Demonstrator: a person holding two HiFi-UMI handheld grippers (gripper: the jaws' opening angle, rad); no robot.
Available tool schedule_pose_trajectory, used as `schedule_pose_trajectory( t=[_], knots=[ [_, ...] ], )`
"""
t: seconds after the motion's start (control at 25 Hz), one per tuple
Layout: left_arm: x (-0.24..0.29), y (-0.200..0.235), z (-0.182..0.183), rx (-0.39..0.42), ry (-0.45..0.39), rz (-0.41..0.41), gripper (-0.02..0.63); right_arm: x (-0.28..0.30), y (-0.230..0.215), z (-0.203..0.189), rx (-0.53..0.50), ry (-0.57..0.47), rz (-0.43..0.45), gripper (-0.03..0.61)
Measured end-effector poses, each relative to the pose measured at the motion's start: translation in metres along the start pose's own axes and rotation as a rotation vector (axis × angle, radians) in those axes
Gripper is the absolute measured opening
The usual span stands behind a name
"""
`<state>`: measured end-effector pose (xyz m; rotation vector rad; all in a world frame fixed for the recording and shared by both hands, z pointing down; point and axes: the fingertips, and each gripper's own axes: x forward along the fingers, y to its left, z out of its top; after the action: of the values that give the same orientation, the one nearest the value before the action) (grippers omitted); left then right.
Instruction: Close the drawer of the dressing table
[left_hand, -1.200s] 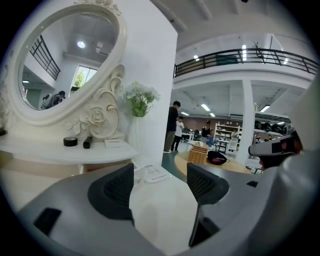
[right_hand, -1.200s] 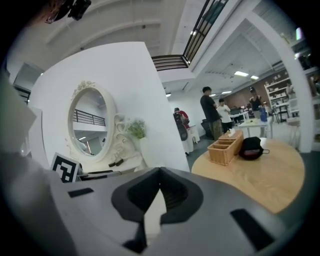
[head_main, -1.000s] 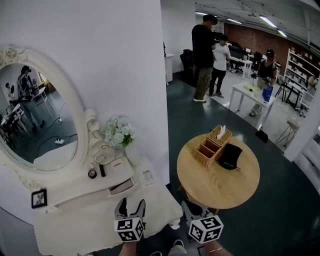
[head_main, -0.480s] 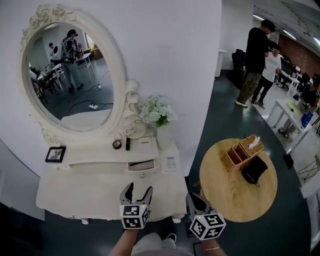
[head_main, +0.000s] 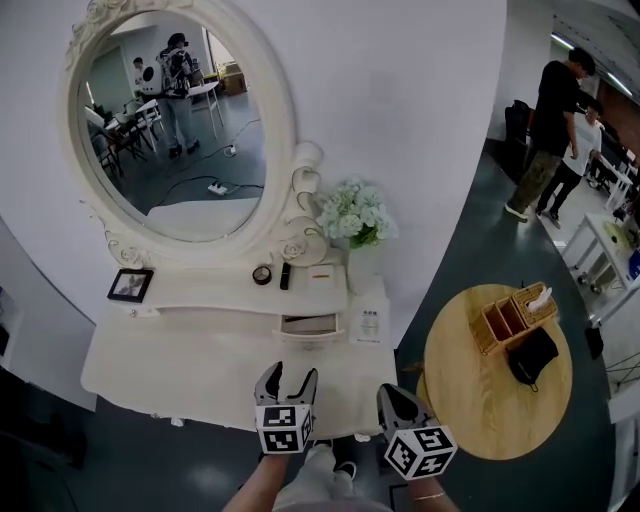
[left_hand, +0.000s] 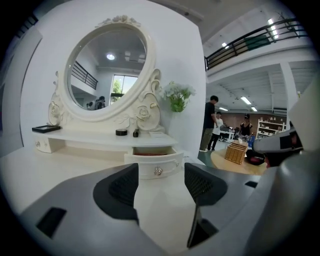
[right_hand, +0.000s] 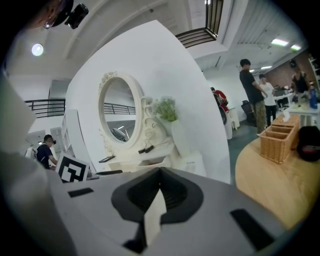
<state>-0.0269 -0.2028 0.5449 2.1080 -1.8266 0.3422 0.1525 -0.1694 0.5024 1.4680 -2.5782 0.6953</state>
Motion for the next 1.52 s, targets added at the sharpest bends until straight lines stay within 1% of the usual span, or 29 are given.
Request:
schedule_pose_trajectory(
  t=[0.28, 0.44, 0.64, 1.04, 1.4, 1.52],
  knots=[
    [0.017, 0.009, -0.021, -0.016, 0.046, 0.024, 0.265, 0.013, -0.002, -0.008, -0.004, 0.038, -0.001, 0.002],
    [0.03, 0.007, -0.028, -0.019, 0.061, 0.023, 0.257, 0.017, -0.008, -0.011, 0.006, 0.051, -0.015, 0.002],
    [0.045, 0.006, -0.033, -0.015, 0.073, 0.032, 0.228, 0.022, -0.015, -0.016, 0.012, 0.07, -0.029, 0.002],
    [0.066, 0.011, -0.036, 0.02, 0.108, 0.058, 0.178, 0.033, -0.018, -0.017, 0.017, 0.088, -0.037, 0.002],
    [0.086, 0.012, -0.036, 0.033, 0.133, 0.05, 0.17, 0.04, -0.023, -0.015, 0.023, 0.091, -0.051, 0.002],
    [0.092, 0.012, -0.036, 0.034, 0.135, 0.047, 0.154, 0.043, -0.024, -0.012, 0.025, 0.088, -0.054, 0.002]
  ],
)
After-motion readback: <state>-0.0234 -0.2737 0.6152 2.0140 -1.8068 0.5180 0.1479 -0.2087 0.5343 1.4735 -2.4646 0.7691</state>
